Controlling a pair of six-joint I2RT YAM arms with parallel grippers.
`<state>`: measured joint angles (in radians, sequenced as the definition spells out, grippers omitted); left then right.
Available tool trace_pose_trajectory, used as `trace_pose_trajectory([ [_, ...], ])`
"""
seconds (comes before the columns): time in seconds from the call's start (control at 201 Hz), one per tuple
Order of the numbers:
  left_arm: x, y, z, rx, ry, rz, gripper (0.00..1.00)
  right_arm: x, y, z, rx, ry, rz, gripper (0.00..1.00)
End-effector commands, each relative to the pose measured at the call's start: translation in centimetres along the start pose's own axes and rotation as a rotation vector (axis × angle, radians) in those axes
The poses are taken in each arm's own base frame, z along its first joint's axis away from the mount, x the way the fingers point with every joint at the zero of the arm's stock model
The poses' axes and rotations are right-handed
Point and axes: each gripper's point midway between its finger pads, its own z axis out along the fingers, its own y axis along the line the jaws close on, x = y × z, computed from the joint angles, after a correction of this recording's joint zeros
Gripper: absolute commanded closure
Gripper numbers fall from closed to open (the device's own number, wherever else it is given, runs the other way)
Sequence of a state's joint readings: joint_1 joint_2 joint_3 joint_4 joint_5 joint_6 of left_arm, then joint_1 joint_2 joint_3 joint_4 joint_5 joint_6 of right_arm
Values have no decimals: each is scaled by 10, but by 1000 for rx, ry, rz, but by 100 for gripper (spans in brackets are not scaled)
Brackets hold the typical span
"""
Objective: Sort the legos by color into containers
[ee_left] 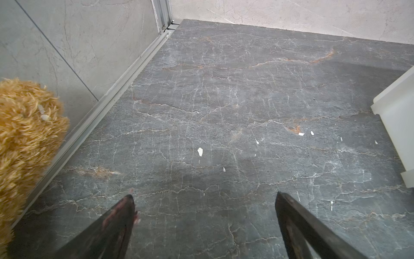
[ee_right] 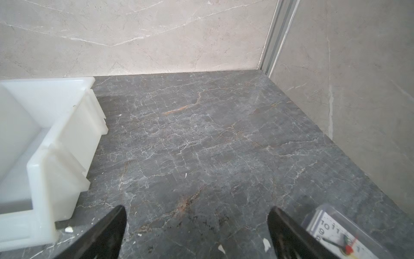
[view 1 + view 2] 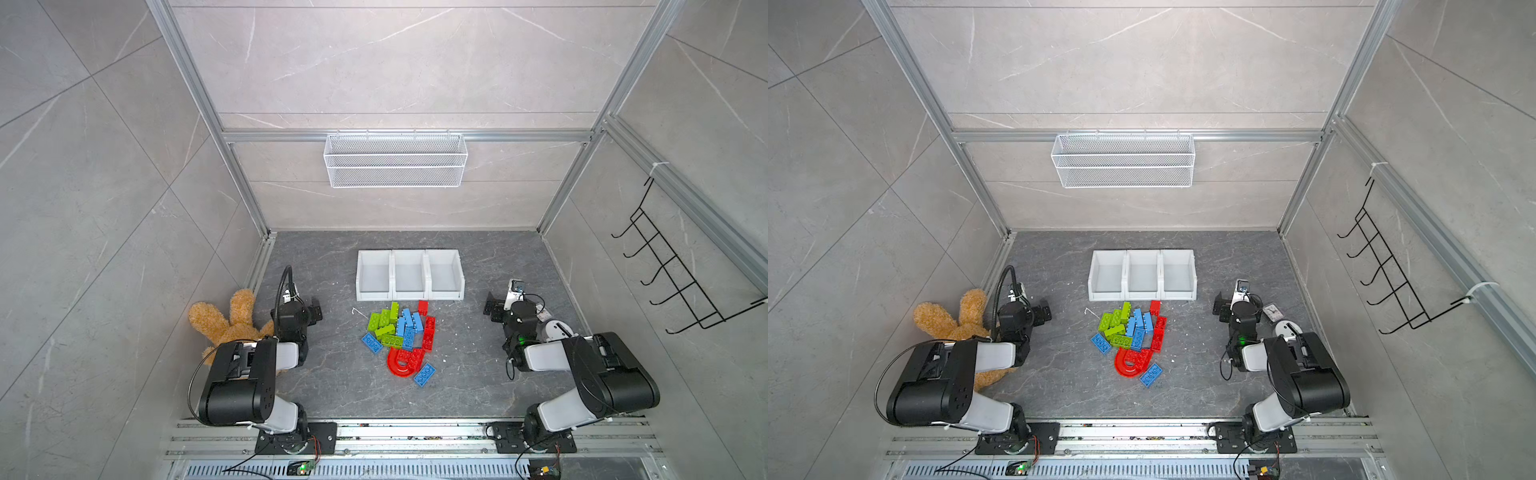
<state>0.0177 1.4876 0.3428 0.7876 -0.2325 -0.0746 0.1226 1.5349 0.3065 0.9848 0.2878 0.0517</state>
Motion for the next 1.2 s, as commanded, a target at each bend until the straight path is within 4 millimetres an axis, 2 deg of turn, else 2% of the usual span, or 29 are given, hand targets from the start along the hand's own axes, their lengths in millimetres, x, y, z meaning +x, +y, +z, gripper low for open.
trace_pose_trajectory([
  [0.0, -19, 0, 2, 2, -60, 14, 0, -9, 0, 2, -1, -22, -1, 0],
  [1.2, -20, 0, 2, 2, -61, 15, 0, -8, 1, 2, -10, -17, 2, 0],
])
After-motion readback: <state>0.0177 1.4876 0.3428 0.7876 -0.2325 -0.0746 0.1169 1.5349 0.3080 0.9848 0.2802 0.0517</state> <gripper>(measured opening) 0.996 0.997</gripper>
